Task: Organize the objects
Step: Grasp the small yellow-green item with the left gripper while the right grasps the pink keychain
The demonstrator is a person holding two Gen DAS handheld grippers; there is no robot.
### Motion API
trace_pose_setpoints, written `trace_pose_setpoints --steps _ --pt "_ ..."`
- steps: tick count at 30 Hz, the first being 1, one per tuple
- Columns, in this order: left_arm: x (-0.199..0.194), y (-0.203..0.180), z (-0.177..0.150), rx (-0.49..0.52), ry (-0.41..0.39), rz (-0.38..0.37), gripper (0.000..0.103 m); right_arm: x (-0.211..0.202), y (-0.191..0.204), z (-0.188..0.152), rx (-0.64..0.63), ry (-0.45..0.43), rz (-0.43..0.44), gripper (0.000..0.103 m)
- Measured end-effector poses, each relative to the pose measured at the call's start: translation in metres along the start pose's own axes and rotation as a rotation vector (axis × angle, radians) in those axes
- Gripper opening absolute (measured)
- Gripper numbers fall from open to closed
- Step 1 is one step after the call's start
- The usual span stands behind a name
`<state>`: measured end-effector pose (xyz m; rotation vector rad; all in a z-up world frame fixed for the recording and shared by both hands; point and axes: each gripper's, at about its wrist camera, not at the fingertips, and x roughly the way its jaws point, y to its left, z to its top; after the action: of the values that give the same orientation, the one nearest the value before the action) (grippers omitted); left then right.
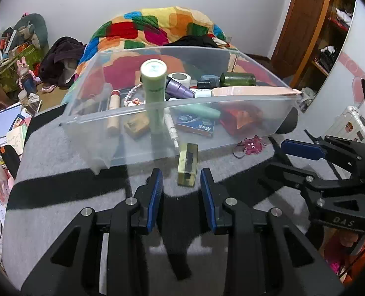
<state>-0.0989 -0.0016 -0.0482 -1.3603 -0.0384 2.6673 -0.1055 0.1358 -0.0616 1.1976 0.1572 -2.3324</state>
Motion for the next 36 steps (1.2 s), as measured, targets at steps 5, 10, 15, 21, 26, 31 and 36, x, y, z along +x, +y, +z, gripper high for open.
trace_pose_setpoints --steps 5,10,15,21,26,31,36 --pt "0.012 -0.002 0.008 0.010 0.021 0.006 0.031 0.015 -0.009 0.008 0.039 0.028 -0.007 0.044" --pt "0.018 -0.001 0.010 0.010 0.030 -0.002 0.031 0.029 -0.002 0.015 0.027 0.061 -0.023 0.044" --pt "0.025 -0.003 0.011 0.020 0.054 -0.001 0.017 0.034 0.002 0.019 0.018 0.068 -0.051 0.043" --pt "0.017 -0.011 0.001 0.049 0.019 0.019 0.015 0.030 0.002 0.016 0.018 0.053 -0.053 0.018" --pt "0.010 -0.013 -0.012 0.017 -0.016 -0.011 0.015 0.023 0.003 0.010 0.022 0.037 -0.019 0.015" --pt "-0.001 -0.010 -0.020 -0.040 -0.061 -0.021 0.015 0.014 0.008 0.004 0.019 0.014 0.017 0.015" --pt "-0.020 -0.004 -0.022 -0.077 -0.109 -0.018 0.015 -0.002 0.014 0.003 0.014 -0.025 0.044 0.015"
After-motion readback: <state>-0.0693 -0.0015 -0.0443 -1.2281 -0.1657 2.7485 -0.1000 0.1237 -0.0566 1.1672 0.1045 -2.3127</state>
